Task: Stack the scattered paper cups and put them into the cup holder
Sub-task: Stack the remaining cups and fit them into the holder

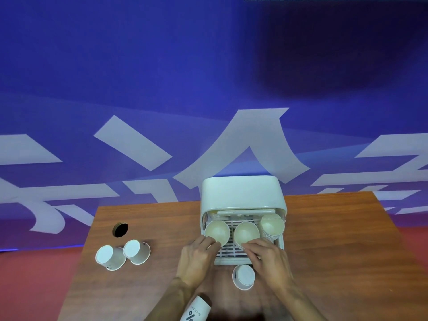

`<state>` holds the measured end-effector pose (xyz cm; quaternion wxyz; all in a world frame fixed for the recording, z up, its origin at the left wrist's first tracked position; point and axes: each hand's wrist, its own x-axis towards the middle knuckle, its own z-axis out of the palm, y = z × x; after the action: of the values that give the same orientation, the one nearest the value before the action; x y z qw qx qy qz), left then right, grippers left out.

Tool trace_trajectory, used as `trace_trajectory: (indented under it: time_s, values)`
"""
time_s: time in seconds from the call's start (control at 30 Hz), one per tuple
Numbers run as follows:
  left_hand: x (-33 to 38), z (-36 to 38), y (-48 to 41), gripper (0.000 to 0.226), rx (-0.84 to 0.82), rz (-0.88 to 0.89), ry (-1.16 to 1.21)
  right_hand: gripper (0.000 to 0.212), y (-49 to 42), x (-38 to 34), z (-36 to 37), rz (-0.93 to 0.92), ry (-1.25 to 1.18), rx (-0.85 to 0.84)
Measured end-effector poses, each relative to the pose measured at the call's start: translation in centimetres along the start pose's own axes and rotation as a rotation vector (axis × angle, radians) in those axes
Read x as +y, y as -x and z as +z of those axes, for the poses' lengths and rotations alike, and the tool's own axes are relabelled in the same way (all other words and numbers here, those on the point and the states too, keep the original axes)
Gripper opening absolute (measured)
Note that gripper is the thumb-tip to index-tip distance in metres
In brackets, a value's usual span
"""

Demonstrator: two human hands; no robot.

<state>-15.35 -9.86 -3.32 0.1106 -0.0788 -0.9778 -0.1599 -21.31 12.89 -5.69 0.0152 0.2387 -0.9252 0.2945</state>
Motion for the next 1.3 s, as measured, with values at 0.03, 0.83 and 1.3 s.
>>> trace_trajectory:
  time_s: [0.03,0.83,1.3]
  values:
    - [0.1,0.0,-0.1,0.033,-0.018,-0.006,-0.007,0.027,0.0,0.0,0.0,0.004,0.01,-0.007]
    - [-0.5,2.9,-2.7,0.024,-0.161,-0.104,-0.034,0.013,-2.5,1.5,1.9,0.095,-0.08,-0.094]
    - [-1.0,4.4,-2.7,0.014,-0.032,-0.147,0.047,0.011,-3.7,0.9,2.3,0.159,0.009,-0.133]
